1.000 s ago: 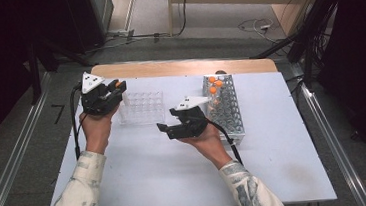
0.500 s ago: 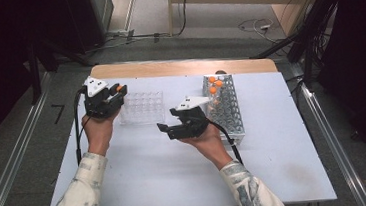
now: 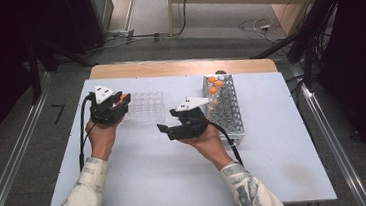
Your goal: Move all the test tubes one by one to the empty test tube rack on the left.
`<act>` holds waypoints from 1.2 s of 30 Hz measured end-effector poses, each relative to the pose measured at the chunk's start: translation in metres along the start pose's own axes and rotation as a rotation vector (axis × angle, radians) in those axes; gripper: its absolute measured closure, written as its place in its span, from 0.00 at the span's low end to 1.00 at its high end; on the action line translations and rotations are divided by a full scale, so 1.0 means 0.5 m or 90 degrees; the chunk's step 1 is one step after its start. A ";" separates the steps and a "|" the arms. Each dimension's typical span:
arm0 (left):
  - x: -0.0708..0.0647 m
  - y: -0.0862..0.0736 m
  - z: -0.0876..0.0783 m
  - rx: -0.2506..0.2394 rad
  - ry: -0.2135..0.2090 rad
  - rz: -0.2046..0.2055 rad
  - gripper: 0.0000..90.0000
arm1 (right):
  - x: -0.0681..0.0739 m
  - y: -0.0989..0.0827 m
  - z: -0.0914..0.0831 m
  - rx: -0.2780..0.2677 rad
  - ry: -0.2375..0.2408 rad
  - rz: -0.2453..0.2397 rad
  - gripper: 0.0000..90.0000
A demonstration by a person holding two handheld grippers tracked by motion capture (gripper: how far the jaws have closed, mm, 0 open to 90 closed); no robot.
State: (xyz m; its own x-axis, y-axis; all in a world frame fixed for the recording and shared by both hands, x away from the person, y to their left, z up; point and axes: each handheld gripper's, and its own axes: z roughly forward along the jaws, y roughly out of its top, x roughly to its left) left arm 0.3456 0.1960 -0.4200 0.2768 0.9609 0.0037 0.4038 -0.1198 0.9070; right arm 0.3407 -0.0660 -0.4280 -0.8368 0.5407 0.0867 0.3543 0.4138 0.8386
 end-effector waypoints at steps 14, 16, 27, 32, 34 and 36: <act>-0.009 0.003 -0.025 -0.006 -0.007 -0.045 0.34 | -0.017 0.005 -0.033 -0.033 -0.014 -0.003 0.32; -0.014 0.002 -0.031 -0.010 -0.012 -0.048 0.30 | -0.025 0.007 -0.043 -0.038 -0.026 0.000 0.32; -0.043 -0.031 -0.056 -0.010 -0.053 -0.055 0.25 | -0.078 0.002 -0.108 -0.048 -0.087 0.005 0.32; -0.055 -0.045 -0.067 -0.011 -0.067 -0.055 0.24 | -0.106 -0.008 -0.134 -0.053 -0.113 0.014 0.32; -0.058 -0.051 -0.068 -0.011 -0.072 -0.056 0.24 | -0.118 -0.012 -0.141 -0.054 -0.124 0.018 0.32; -0.061 -0.054 -0.070 -0.011 -0.075 -0.055 0.24 | -0.130 -0.017 -0.146 -0.053 -0.142 0.017 0.32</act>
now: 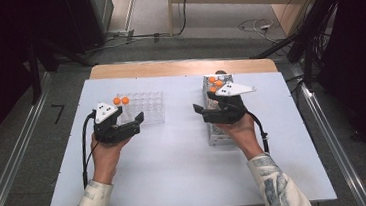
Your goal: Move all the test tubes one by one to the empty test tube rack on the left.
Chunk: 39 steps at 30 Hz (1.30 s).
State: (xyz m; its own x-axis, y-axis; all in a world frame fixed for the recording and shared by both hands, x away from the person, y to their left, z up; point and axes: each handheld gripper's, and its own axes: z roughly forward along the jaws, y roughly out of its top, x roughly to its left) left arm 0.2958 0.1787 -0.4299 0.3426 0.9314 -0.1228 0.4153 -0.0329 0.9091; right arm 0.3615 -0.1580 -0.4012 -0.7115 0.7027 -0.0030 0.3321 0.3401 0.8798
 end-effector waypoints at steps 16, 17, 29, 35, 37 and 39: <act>-0.003 -0.011 -0.010 0.005 -0.017 0.004 0.23 | -0.082 -0.027 0.025 0.028 -0.073 0.025 0.40; -0.003 -0.012 -0.011 0.005 -0.018 0.004 0.23 | -0.086 -0.028 0.028 0.031 -0.076 0.025 0.42; -0.005 -0.013 -0.014 0.003 -0.025 0.004 0.23 | -0.108 -0.034 0.057 0.075 -0.036 0.008 0.60; -0.007 -0.014 -0.013 0.006 -0.024 0.006 0.24 | -0.115 -0.027 0.072 0.114 -0.037 0.009 0.68; -0.007 -0.015 -0.012 0.005 -0.025 0.005 0.24 | -0.114 -0.025 0.077 0.119 -0.039 0.003 0.69; -0.008 -0.016 -0.012 0.006 -0.026 0.004 0.24 | -0.114 -0.023 0.080 0.121 -0.040 0.003 0.71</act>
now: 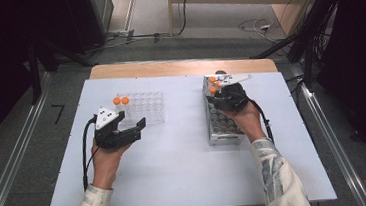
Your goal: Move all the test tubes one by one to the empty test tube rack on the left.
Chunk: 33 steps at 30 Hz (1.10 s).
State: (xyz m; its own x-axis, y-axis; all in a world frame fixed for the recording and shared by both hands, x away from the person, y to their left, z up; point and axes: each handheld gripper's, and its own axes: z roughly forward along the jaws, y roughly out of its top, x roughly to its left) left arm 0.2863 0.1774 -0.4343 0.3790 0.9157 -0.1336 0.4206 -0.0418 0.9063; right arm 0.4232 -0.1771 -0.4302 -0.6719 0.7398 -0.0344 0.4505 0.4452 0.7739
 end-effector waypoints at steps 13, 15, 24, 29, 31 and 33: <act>0.001 0.000 -0.001 0.001 -0.001 -0.002 0.24 | -0.003 0.003 -0.001 0.002 -0.011 -0.001 0.79; 0.001 0.000 -0.001 0.001 -0.002 -0.002 0.24 | -0.002 0.005 -0.006 -0.007 -0.012 -0.003 0.79; 0.002 -0.001 0.001 0.003 -0.008 -0.003 0.22 | 0.001 0.011 -0.024 -0.032 -0.015 0.000 0.79; 0.003 -0.001 0.001 0.002 -0.012 -0.004 0.20 | 0.003 0.017 -0.044 -0.058 -0.017 -0.001 0.79; 0.002 -0.001 0.001 0.000 -0.013 -0.002 0.20 | 0.005 0.020 -0.051 -0.063 -0.021 -0.004 0.80; 0.002 -0.001 0.001 -0.003 -0.014 -0.002 0.20 | 0.007 0.022 -0.057 -0.069 -0.023 -0.009 0.80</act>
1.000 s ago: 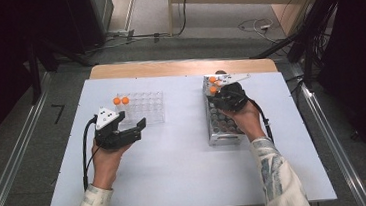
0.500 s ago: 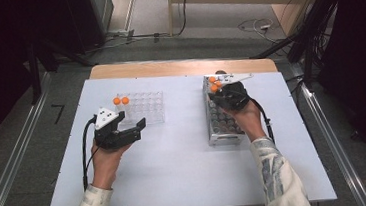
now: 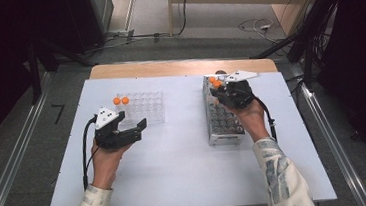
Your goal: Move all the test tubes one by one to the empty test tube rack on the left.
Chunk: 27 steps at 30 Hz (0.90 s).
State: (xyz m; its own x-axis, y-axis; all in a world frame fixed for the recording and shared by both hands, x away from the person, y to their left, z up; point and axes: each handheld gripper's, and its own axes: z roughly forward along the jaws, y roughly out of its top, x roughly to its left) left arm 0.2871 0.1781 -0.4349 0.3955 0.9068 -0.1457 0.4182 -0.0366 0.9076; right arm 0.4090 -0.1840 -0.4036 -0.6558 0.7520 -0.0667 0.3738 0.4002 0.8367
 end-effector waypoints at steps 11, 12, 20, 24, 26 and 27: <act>-0.009 0.003 0.003 -0.007 -0.004 0.009 0.22 | 0.013 0.019 -0.048 -0.034 0.005 -0.017 0.80; -0.011 0.005 0.003 -0.009 -0.006 0.010 0.23 | 0.016 0.022 -0.052 -0.036 0.006 -0.021 0.80; -0.032 0.030 0.007 -0.013 -0.022 0.019 0.24 | 0.065 0.034 -0.056 -0.044 0.049 -0.050 0.80; -0.047 0.044 0.012 -0.021 -0.030 0.027 0.25 | 0.105 0.042 -0.043 -0.041 0.079 -0.066 0.80; -0.052 0.049 0.015 -0.023 -0.036 0.030 0.25 | 0.127 0.046 -0.034 -0.034 0.093 -0.077 0.80; -0.054 0.050 0.017 -0.024 -0.036 0.031 0.25 | 0.138 0.047 -0.028 -0.031 0.100 -0.084 0.80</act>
State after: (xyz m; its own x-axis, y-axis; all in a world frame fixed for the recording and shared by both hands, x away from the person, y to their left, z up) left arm 0.2937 0.1489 -0.4116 0.4608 0.8791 -0.1215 0.3669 -0.0641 0.9280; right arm 0.3636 -0.1302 -0.3808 -0.7924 0.6027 -0.0946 0.2487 0.4607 0.8520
